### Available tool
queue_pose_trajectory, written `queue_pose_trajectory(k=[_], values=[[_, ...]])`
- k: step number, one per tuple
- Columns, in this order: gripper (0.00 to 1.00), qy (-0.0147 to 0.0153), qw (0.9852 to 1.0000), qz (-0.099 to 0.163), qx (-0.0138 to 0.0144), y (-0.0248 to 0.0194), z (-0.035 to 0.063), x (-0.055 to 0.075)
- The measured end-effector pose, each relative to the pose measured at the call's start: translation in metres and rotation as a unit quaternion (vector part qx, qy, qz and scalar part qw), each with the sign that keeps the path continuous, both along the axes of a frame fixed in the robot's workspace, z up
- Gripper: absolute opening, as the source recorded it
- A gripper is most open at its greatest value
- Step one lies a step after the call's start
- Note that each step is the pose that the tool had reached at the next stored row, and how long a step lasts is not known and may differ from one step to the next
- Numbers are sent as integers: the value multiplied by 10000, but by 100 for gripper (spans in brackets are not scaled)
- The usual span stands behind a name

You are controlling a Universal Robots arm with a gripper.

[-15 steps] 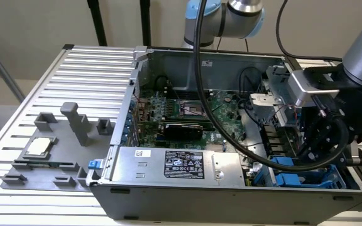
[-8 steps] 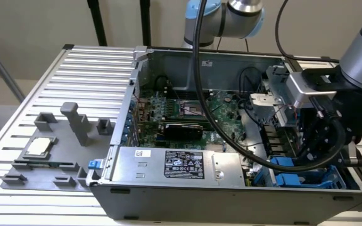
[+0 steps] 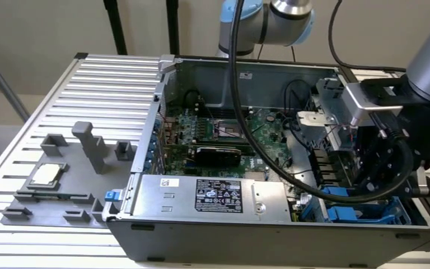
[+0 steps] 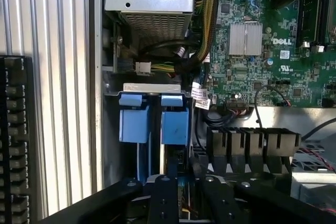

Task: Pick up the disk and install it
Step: 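Insert the second disk wire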

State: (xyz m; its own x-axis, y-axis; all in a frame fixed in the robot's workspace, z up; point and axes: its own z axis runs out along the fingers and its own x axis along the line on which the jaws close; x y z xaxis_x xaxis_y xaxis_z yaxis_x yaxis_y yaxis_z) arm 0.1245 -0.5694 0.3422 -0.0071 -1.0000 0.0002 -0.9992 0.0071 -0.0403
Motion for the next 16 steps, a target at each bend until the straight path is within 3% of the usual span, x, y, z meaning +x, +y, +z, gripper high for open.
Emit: queue_pose_trajectory(k=[4,11,16], values=[[100,0,10000,0,0,0,66,-87],[100,-7,10000,-1,0,1,100,-293],[100,-23,10000,-1,0,10,100,-335]])
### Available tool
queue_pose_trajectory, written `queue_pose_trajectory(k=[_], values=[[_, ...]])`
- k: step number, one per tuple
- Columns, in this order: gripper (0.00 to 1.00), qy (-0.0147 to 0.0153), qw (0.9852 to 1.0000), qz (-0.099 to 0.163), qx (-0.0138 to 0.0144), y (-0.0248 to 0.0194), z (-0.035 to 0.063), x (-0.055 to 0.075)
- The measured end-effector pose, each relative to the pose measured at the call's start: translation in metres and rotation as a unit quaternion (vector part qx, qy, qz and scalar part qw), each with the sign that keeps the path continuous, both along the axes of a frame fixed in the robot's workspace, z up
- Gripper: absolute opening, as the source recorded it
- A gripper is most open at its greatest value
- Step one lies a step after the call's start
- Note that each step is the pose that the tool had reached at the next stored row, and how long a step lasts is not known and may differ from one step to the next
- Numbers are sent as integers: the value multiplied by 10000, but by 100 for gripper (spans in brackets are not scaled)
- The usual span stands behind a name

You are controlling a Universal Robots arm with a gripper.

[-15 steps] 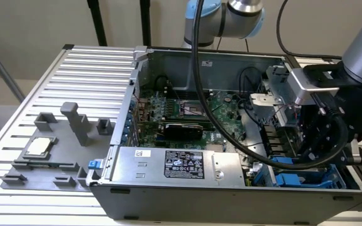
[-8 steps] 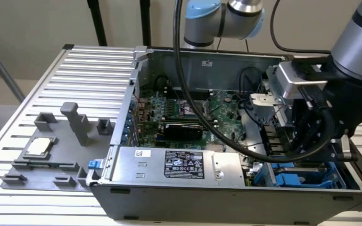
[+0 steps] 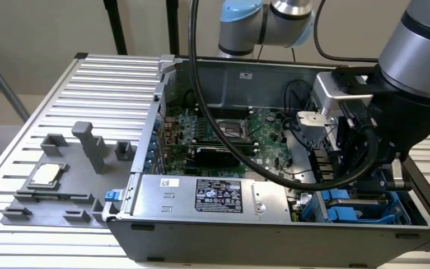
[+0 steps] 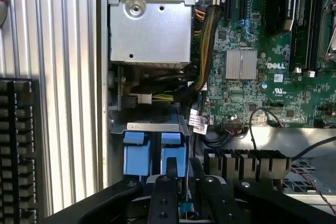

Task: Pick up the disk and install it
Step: 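Insert the second disk wire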

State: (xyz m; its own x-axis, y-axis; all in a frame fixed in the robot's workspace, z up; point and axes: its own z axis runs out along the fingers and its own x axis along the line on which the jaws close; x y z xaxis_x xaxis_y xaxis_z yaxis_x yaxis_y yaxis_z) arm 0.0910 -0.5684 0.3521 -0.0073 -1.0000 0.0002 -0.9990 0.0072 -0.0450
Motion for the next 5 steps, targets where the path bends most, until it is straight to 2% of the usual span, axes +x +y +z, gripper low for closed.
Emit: queue_pose_trajectory(k=[5], values=[[100,0,10000,0,0,1,0,0]])
